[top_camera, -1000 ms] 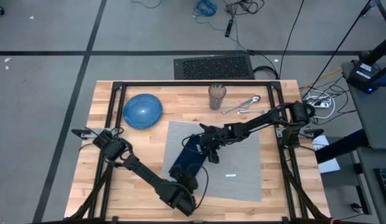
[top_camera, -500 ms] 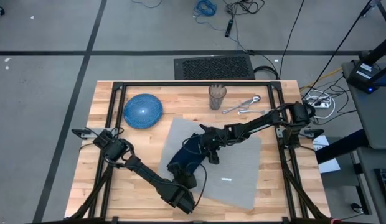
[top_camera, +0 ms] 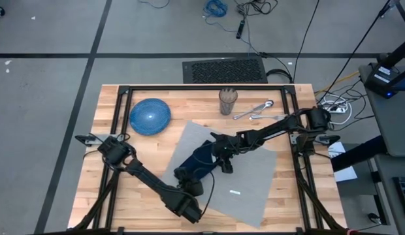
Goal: Set table place
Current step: Fold the blue napkin
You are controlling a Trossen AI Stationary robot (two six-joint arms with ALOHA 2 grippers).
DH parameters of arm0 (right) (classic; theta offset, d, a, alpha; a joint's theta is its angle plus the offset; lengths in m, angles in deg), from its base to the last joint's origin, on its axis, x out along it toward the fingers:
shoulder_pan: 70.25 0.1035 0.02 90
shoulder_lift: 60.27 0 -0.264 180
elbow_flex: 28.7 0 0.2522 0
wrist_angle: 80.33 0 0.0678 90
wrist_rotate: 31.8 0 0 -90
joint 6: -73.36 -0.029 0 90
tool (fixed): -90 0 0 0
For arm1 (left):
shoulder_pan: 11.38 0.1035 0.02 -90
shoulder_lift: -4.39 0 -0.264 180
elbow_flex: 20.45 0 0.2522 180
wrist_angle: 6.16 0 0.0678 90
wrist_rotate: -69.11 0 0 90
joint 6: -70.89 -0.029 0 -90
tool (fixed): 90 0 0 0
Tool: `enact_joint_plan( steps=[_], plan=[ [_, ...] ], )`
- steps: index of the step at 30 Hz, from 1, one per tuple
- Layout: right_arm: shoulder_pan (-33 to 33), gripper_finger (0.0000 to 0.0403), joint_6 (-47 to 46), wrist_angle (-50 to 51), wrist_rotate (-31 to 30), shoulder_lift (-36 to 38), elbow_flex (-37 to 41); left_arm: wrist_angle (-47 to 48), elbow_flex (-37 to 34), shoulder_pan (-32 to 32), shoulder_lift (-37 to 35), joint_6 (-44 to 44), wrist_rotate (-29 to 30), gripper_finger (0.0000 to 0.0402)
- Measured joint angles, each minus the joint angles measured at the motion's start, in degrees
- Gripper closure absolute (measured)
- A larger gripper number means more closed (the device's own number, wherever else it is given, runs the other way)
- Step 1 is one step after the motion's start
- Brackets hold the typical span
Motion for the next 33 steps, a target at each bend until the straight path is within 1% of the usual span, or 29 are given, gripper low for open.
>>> enact_joint_plan(
  steps=[4,8,13,16,20,24,33],
  plan=[
    [0.98,0.0188,1.29,1.53,-0.38,1.05,0.0,1.3,0.0,-0.07,-1.47,0.08,0.96,0.0401],
    [2.92,0.0188,2.91,1.56,-0.95,2.55,-0.02,4.05,0.05,-0.03,-2.84,0.11,0.23,0.0401],
    [5.08,0.0188,5.49,3.35,-6.66,5.88,-0.07,8.75,0.07,0.3,-5.62,1.66,-0.6,0.0401],
    [6.46,0.0188,6.51,2.92,-8.71,7.69,-0.08,9.81,0.11,0.36,-8.08,2.85,-0.33,0.0401],
    [8.44,0.0188,7.98,1.61,-11.77,7.97,-0.15,9.22,0.13,0.45,-10.38,3.04,0.19,0.0401],
    [9.8,0.0188,9.19,-0.31,-15.56,7.47,-0.15,9.1,0.13,0.75,-10.96,3.04,0.17,0.0402],
    [10.04,0.0188,7.93,-2.05,-15.66,7.26,-0.17,8.95,0.13,2.01,-10.99,2.56,0.13,0.0401]
  ],
)
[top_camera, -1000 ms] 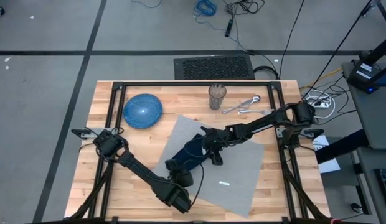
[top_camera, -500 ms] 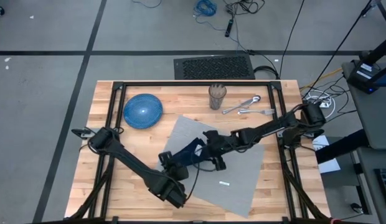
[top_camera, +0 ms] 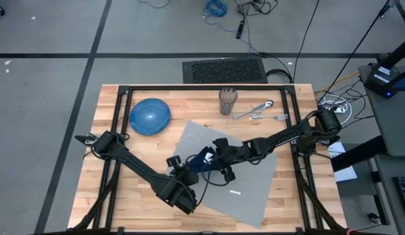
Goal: Set table place
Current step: Fold the blue napkin
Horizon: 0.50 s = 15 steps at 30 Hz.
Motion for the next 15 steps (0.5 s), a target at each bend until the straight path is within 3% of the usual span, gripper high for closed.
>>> enact_joint_plan(
  steps=[15],
  plan=[
    [-0.01,0.0188,-1.09,-4.16,-0.35,-8.25,-0.02,-0.08,0.0,1.26,-0.14,-1.4,0.15,0.0401]
  ],
)
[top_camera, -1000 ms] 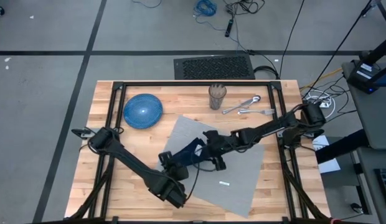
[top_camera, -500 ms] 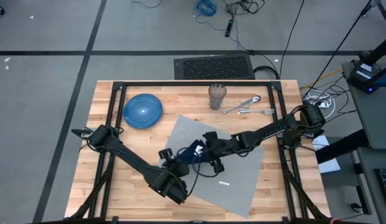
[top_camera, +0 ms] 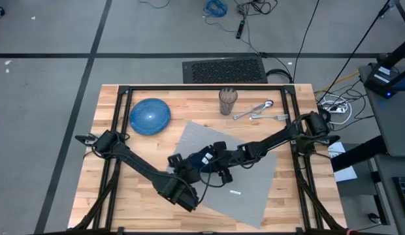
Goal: Set table place
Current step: Fold the blue napkin
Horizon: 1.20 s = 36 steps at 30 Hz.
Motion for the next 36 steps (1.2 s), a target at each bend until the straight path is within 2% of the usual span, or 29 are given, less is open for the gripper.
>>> enact_joint_plan(
  steps=[14,36],
  plan=[
    [1.55,0.0188,-1.24,-1.63,0.33,0.15,-0.02,5.41,0.07,2.51,-0.17,0.22,0.22,0.0401],
    [4.09,0.0188,-4.47,-5.45,-1.22,0.11,-0.04,4.91,0.07,3.74,-0.78,-1.18,0.53,0.0401]
  ],
)
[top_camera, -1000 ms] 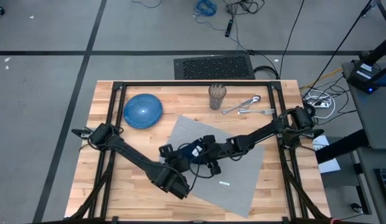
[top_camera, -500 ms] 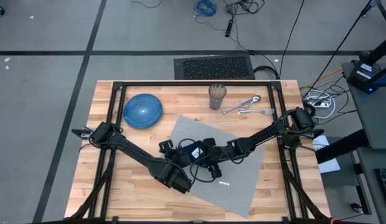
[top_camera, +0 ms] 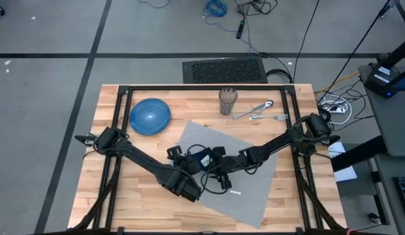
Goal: Set table place
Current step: Fold the blue napkin
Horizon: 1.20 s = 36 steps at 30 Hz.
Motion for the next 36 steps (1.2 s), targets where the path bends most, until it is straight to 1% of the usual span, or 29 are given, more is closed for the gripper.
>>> enact_joint_plan(
  steps=[4,10,13,15,18,21,24,25,27,32,36],
  plan=[
    [-0.04,0.0188,0.0,0.01,-0.32,-0.02,0.0,-0.22,0.0,0.01,-1.53,0.04,1.67,0.0401],
    [-0.49,0.0188,0.19,0.05,-3.01,-0.04,0.0,-2.57,0.0,0.0,-3.17,-0.15,2.76,0.0401],
    [-1.41,0.0197,0.26,-0.38,-3.23,-1.04,0.0,-3.25,-0.01,-0.01,-3.17,-0.46,2.93,0.0401],
    [-1.98,0.0213,0.25,-0.45,-3.23,-2.55,-0.03,-3.26,-0.01,-0.05,-3.17,-0.48,2.94,0.0401],
    [-2.45,0.0252,-0.38,-1.3,-3.17,-5.54,-0.29,-3.35,-0.02,-0.15,-3.15,-0.5,2.92,0.0401],
    [-2.4,0.0308,-0.7,-2.57,-3.13,-7.72,-0.35,-2.74,-0.02,-0.36,-3.15,-0.48,2.85,0.0401],
    [-2.05,0.0372,0.16,-4.17,-3.25,-8.02,-0.31,-1.8,-0.02,-0.7,-3.15,-0.18,2.02,0.0401],
    [-1.77,0.0386,0.91,-4.42,-3.57,-7.64,-0.27,-1.4,-0.02,-0.84,-3.15,-0.05,1.67,0.0401],
    [-1.43,0.0393,1.83,-4.13,-4.06,-6.83,-0.22,-0.78,-0.02,-1.26,-3.15,0.25,1.0,0.0401],
    [-1.13,0.0398,3.0,0.88,-4.48,-3.52,-0.04,1.55,-0.02,-3.45,-3.12,4.5,-0.59,0.0401],
    [-1.22,0.0399,4.9,4.29,-2.45,-1.11,-0.1,1.14,-0.02,-5.59,-3.11,6.88,-0.61,0.0401]
  ],
)
